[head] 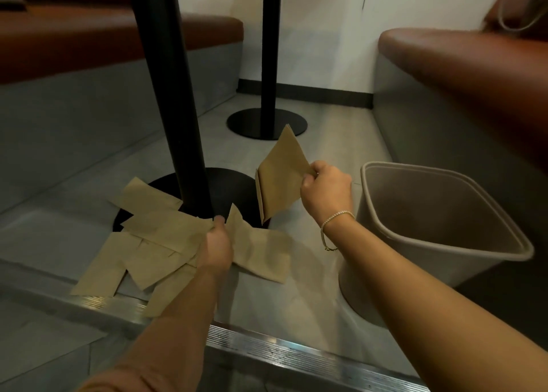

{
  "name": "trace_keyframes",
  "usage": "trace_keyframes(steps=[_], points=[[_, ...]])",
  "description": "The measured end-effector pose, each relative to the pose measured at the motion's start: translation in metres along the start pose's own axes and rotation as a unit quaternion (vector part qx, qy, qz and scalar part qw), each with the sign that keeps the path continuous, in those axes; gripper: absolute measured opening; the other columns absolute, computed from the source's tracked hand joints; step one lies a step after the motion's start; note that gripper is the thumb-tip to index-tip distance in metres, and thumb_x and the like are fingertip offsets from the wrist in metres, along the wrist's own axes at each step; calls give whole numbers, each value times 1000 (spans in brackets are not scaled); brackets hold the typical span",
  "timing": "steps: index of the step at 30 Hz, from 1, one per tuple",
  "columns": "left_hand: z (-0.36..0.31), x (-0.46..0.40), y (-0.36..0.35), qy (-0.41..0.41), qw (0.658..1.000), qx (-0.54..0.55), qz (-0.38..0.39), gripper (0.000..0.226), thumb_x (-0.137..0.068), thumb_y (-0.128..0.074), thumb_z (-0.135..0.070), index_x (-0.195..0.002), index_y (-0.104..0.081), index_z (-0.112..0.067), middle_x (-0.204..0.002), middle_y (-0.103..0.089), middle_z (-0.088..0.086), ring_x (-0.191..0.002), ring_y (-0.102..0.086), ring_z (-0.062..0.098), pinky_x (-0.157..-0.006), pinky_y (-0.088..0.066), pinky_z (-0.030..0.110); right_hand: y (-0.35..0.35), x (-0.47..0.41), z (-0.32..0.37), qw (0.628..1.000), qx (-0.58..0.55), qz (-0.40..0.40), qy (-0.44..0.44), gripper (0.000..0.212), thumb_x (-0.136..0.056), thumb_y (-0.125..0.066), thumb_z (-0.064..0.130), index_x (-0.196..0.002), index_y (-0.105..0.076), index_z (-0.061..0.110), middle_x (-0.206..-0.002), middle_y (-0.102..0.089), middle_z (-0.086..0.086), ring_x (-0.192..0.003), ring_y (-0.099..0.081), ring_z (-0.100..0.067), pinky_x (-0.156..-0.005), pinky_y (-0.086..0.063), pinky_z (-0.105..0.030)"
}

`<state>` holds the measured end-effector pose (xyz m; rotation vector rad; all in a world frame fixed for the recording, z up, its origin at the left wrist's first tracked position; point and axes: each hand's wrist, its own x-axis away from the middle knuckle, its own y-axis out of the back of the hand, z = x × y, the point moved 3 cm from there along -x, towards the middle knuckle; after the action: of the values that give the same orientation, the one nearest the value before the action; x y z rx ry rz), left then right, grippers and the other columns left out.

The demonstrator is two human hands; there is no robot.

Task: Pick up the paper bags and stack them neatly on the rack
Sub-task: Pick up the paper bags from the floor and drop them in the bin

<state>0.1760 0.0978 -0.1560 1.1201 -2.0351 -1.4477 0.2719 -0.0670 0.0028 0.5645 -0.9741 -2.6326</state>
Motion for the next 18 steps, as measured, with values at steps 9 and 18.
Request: trace_keyframes(steps=[9,18], points=[[12,14,21,6,998,-50,23,26,-94,-37,-4,-117,-51,-3,-108,-57,14,-95,-58,28,-70,-43,32,24,11,8,1000,22,-4,18,18,-93,-42,15,-92,-61,13,-68,-49,-1,-56,-42,-13,-44,-26,-18],[-32,10,80,35,978,186,-93,6,-95,-46,-14,-92,-43,-8,-67,-46,3,-63,-52,24,-53,-39,29,71,10,24,998,17,-62,17,26,-94,-42,18,-109,-63,18,-98,-65,-6,-84,-55,-23,-72,-43,-29]])
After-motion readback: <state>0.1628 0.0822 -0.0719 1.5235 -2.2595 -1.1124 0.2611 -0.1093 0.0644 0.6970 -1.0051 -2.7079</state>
